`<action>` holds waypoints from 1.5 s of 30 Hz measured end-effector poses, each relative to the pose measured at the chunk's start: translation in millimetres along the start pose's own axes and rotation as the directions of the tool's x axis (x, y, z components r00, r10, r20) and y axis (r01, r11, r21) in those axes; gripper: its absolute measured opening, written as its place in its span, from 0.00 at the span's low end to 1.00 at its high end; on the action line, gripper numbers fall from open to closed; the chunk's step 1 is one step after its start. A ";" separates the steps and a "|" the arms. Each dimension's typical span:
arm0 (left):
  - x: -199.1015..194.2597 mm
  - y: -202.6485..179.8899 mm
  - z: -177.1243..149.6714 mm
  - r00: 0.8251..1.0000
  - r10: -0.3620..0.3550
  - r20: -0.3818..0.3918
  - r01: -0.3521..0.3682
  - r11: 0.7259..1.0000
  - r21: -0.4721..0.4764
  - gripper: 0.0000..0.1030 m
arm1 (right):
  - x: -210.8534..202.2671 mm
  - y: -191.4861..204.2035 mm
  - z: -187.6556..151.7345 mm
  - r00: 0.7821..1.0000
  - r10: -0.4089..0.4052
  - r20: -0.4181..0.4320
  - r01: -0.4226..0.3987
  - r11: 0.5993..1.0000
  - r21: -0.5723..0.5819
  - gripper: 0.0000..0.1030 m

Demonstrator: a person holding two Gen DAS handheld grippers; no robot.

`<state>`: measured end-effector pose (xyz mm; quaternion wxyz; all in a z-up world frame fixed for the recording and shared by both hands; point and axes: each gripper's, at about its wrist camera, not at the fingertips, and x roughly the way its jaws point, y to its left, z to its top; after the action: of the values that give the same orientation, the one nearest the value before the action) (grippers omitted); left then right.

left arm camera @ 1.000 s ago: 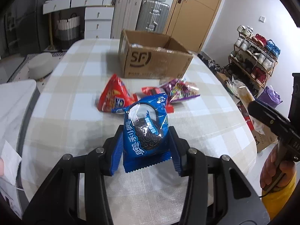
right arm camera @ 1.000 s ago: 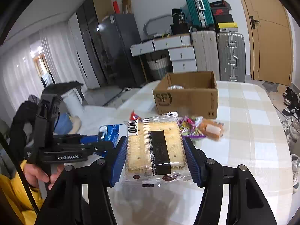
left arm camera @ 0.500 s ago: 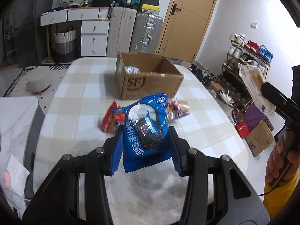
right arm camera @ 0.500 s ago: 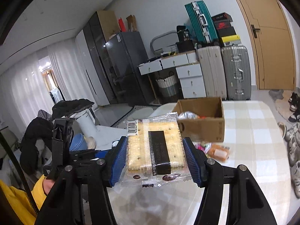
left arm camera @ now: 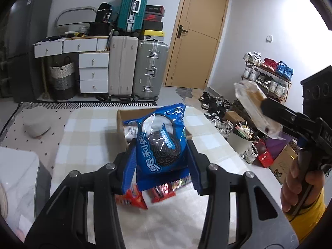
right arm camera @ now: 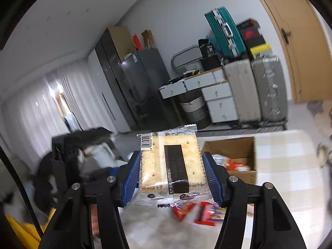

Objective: Organize snacks
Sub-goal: 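Lift and carry the blue Oreo pack and cracker pack over the SF box, then open both tools to drop the blue Oreo pack and cracker pack in the box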

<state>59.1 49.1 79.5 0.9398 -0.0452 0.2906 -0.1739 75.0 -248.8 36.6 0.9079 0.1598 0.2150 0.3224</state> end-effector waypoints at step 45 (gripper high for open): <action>422.8 66.2 72.9 0.915 0.111 -0.389 -0.103 0.994 0.042 0.41 | 252.6 -199.3 3.0 0.922 -0.179 -0.343 0.210 0.976 0.053 0.58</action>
<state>445.8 -39.4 -96.8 0.8716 0.0160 0.4723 -0.1306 356.2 -231.8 -118.9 0.8774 0.1204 0.3957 0.2432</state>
